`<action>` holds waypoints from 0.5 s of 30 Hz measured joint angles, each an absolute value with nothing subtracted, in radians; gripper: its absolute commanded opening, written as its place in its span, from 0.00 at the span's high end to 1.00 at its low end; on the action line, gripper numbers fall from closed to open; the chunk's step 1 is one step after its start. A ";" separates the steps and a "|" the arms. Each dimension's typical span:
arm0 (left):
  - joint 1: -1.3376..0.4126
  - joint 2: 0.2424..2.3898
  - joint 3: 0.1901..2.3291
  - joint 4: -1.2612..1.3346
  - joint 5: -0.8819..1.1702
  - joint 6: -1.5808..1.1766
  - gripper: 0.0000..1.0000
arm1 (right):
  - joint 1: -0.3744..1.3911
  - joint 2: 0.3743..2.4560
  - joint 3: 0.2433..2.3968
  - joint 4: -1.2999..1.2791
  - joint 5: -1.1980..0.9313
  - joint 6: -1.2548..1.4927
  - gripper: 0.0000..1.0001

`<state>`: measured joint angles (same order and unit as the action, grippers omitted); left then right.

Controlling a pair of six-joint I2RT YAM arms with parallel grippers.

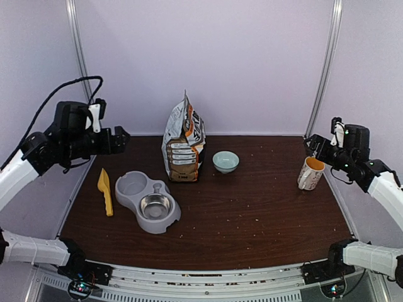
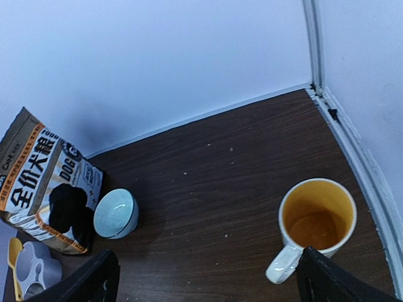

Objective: Serve the pet food
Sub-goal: Move the pet food bag to the center of the board.

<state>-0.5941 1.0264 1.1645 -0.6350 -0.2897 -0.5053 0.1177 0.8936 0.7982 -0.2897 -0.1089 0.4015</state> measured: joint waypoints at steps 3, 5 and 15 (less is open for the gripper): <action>-0.738 1.231 1.334 -0.618 -0.333 -0.537 0.02 | 0.214 0.921 0.810 -0.288 -0.096 0.425 0.00; -0.787 1.348 1.418 -0.605 -0.339 -0.550 0.02 | 0.268 0.939 0.814 -0.284 -0.086 0.439 0.00; -0.845 1.768 1.822 -0.669 -0.405 -0.565 0.08 | 0.403 1.000 0.815 -0.273 -0.047 0.480 0.00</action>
<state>-0.8452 1.7679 1.8217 -0.6685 -0.4053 -0.5648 0.4030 0.9997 0.8146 -0.2726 -0.0471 0.4805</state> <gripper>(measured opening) 0.974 0.999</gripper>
